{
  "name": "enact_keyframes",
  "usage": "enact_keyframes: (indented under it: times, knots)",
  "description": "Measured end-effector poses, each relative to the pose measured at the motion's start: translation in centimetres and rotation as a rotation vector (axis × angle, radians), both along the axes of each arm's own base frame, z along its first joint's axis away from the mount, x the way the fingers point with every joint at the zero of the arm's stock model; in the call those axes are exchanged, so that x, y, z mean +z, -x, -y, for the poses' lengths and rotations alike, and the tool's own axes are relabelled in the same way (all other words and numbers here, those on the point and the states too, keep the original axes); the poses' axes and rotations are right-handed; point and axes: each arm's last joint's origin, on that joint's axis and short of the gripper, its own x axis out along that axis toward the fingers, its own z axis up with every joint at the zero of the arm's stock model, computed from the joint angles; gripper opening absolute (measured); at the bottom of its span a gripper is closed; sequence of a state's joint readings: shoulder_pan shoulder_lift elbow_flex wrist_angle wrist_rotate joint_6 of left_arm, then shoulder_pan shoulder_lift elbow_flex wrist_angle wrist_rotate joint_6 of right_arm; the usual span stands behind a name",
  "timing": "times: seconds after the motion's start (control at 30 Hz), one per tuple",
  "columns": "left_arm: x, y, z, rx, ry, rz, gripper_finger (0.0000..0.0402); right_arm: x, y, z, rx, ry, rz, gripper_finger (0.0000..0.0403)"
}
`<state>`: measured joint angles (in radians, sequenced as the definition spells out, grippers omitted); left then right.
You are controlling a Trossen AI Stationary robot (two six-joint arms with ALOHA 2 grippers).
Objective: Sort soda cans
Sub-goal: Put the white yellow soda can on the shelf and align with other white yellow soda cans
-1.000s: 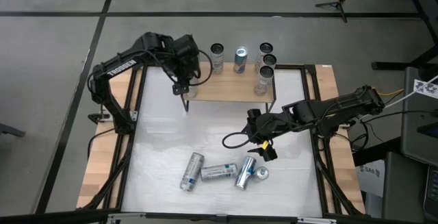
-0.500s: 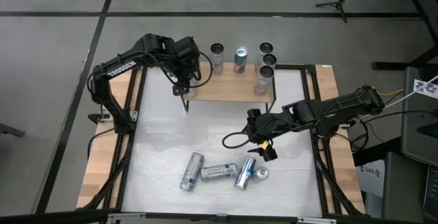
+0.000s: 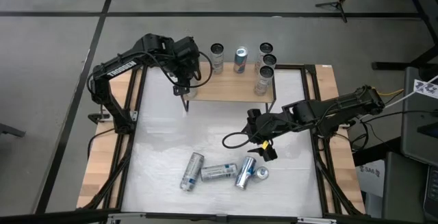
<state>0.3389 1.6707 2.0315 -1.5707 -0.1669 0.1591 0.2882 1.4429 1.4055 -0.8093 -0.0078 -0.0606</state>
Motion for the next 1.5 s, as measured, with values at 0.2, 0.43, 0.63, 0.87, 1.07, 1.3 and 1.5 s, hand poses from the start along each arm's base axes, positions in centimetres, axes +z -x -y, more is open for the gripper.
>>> enact_keyframes:
  times: [0.2,0.43,0.63,0.87,1.07,1.3,1.5]
  knots:
    - [0.0,0.0,0.0,0.0,0.001,0.0,0.0283,0.0,0.0,0.01,0.0,0.0,0.0,0.0344]
    - [0.0,0.0,0.01,-0.001,0.002,0.001,0.0283,0.0,0.0,0.01,0.0,0.0,0.0,0.0344]
    - [0.0,0.0,0.01,-0.001,0.003,0.001,0.0283,0.0,0.0,0.0,0.0,0.0,0.0,0.0344]
    - [0.0,0.0,0.01,-0.001,0.003,0.001,0.0283,0.0,0.0,0.0,0.0,0.0,0.0,0.0344]
    - [-0.01,0.01,0.02,0.0,0.005,-0.001,0.0295,0.0,0.0,0.01,0.0,0.0,0.0,0.0344]
    - [-0.01,0.01,0.03,0.0,0.007,0.0,0.0338,0.0,0.0,0.0,0.0,0.0,0.0,0.0344]
    - [-0.01,0.01,0.04,0.0,0.007,0.0,0.0346,0.0,0.0,0.01,0.0,0.0,0.0,0.0344]
